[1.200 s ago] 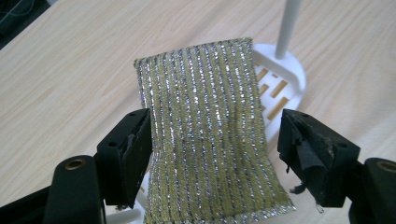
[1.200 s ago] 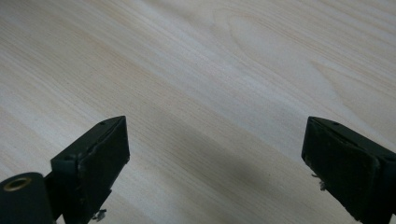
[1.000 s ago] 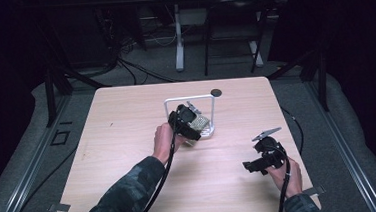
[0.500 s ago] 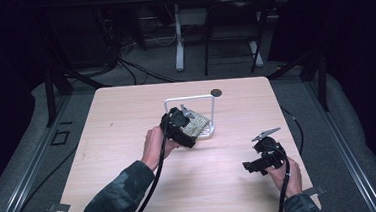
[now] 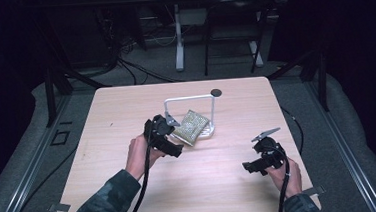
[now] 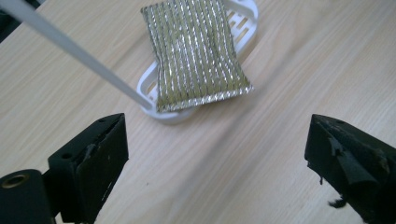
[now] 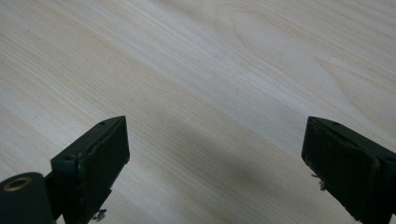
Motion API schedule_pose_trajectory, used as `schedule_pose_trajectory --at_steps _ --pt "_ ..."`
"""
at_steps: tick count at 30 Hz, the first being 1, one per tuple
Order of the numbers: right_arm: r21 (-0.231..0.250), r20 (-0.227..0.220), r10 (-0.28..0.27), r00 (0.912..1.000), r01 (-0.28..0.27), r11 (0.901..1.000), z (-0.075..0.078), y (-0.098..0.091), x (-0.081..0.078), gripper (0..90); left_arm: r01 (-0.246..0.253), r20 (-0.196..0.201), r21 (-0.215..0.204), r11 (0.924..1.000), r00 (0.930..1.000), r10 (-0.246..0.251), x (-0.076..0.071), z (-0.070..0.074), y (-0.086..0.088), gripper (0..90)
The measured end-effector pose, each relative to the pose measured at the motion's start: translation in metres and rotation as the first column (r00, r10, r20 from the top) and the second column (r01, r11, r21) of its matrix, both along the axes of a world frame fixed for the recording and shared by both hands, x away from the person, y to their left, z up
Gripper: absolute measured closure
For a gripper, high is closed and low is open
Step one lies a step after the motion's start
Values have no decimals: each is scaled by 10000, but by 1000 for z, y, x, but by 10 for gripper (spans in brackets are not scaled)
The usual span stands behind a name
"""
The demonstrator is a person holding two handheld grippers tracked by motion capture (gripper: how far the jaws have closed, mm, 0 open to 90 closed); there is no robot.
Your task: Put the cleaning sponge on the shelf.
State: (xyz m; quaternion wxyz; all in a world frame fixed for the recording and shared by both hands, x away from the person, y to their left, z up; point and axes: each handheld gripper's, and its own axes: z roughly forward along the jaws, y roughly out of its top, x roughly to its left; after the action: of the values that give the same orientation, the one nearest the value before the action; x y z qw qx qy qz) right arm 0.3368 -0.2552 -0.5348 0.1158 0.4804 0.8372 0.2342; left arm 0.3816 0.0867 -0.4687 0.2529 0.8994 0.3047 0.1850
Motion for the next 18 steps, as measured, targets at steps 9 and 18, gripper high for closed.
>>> schedule_pose_trajectory --at_steps 9,18 --pt "48 19 17 10000 -17 10000 -1 1 0 71 -393 -348 284 9988 9986 403 -19 -15 36 1" --pt "-45 -26 29 10000 -29 10000 -1 1 0 71 -518 -725 228 9984 9959 533 -31 -32 54 0"
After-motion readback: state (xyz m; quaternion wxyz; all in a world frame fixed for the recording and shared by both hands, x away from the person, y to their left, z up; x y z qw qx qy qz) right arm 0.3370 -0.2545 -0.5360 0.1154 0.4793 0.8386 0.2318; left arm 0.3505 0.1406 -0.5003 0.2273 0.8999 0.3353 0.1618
